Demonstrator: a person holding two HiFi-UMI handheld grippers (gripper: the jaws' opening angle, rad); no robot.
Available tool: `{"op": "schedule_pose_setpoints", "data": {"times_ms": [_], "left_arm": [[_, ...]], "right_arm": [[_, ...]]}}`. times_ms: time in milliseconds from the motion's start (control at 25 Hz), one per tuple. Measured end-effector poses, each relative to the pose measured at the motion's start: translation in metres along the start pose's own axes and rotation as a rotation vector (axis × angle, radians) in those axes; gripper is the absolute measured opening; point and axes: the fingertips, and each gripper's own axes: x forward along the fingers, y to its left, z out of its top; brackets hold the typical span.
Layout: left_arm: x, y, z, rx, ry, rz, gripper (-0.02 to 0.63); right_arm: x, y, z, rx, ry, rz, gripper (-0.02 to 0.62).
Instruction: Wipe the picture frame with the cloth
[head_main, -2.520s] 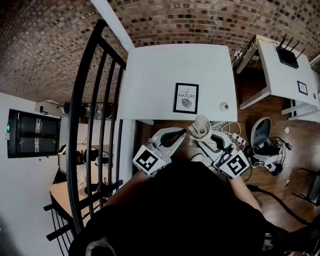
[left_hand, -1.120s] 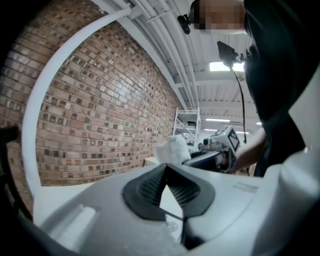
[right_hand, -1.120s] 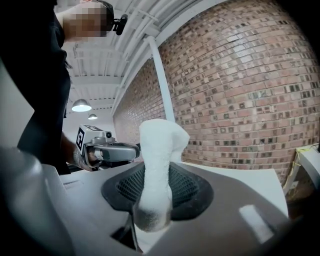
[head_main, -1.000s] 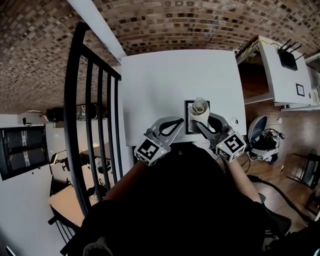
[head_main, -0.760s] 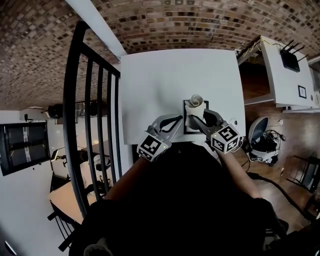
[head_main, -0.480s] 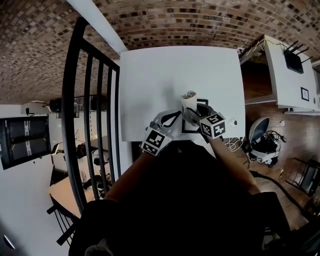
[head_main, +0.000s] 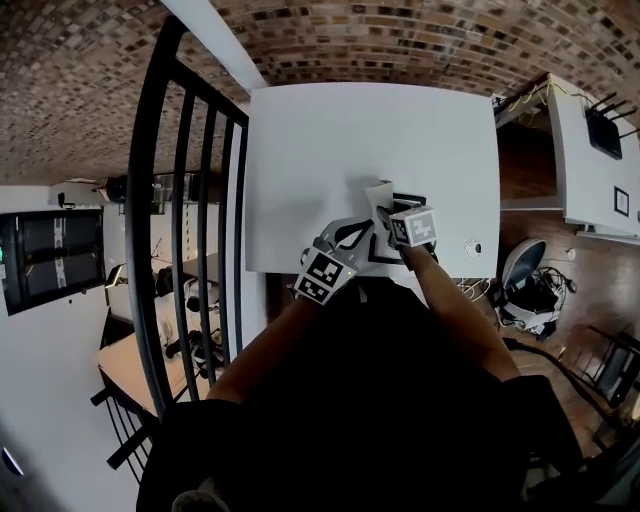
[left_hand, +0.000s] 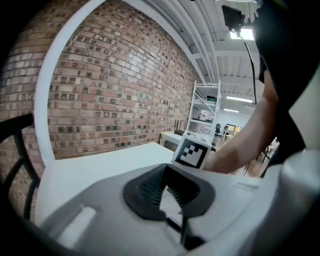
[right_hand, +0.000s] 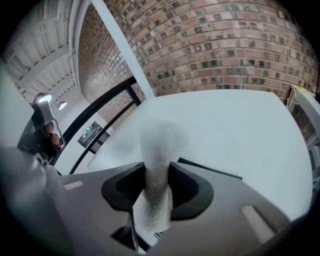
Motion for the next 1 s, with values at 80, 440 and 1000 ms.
{"op": "schedule_pose_setpoints", "data": {"times_ms": [80,440,1000], "left_arm": [[0.0,-0.003,-0.001,-0.008,0.0,-0.002,0.002],[0.003,-0.007,0.0,-0.009,0.002,-0.028,0.002],[0.022,-0.027,0.007,0.014,-0.009,-0.098,0.002]], "right_arm": [[0.006,-0.004,-0.004,0.022,0.019,0.002,0.14],[0.001,-0.035,-0.022,0.085,0.06,-0.073,0.141],[-0.054,-0.117,-0.053,0.236,0.013,-0.247,0.143]]}}
